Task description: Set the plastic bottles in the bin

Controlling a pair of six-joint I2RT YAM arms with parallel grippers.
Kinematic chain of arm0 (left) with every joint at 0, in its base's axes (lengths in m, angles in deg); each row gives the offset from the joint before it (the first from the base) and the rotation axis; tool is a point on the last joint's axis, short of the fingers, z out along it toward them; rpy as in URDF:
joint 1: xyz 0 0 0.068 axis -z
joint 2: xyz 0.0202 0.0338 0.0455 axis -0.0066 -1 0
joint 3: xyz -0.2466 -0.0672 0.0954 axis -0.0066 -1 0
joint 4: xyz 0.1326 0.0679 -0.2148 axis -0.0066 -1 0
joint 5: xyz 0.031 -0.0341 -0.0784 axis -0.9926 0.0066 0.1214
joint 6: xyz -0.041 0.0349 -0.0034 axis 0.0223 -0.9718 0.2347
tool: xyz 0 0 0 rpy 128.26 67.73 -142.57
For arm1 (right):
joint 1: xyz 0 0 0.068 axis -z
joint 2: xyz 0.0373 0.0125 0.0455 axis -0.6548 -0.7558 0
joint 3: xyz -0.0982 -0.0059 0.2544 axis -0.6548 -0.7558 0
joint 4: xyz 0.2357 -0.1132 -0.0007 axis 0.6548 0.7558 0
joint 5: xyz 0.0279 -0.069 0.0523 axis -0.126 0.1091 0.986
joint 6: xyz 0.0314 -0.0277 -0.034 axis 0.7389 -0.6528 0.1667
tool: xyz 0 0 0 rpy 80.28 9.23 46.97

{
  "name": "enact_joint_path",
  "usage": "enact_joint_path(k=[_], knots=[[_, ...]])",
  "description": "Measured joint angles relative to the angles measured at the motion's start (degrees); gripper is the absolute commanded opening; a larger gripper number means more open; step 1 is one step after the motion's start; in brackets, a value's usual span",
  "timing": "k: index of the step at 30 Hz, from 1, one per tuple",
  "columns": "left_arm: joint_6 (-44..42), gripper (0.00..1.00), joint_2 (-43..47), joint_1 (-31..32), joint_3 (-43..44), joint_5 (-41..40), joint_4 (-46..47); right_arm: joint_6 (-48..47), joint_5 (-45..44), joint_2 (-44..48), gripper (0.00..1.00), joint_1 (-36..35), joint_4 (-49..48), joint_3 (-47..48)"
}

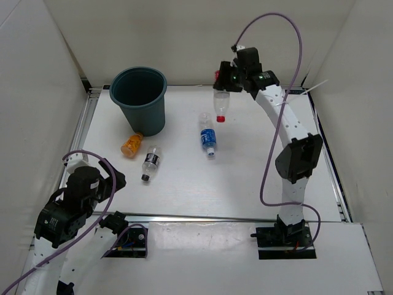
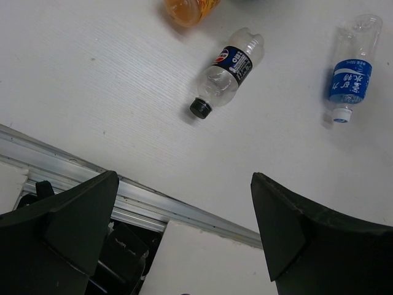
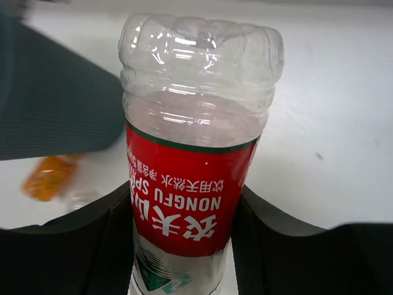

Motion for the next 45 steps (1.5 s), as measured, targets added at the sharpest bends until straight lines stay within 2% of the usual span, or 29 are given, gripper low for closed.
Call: enact_joint_path(k=[3,8,13,17,23,34,45], knots=[[0.0,1.0,-0.1,0.0,0.0,0.0,0.0,-0.9,2.0,3.4,0.21,-5.1,-3.8,3.8],[0.0,1.0,-0.2,0.0,0.0,-0.1,0.0,-0.6,4.9,4.0,0.21,-14.2,-10.4,7.7],[0.0,1.0,-0.2,0.0,0.0,-0.1,0.0,1.0,5.2,2.0,0.21,-18.4,-16.6,8.7],[0.0,1.0,-0.2,0.0,0.0,-0.1,0.0,2.6,4.8,-3.6,0.21,-19.6,-22.4,14.6],[-0.2,1.0,-2.0,0.0,0.2,-0.1,0.0,2.6,0.7,-5.0,0.22,-21.5,-34.1,12.8],[-0.6,1.0,-7.3,0.0,2.5,0.1,-0.4,-2.1,-2.1,-11.2,0.24,-22.7,-54.1,16.0],[-0.6,1.0,-9.0,0.0,4.3,1.6,-0.2,-7.9,-2.5,-21.4,0.26,-22.5,-63.4,18.3]])
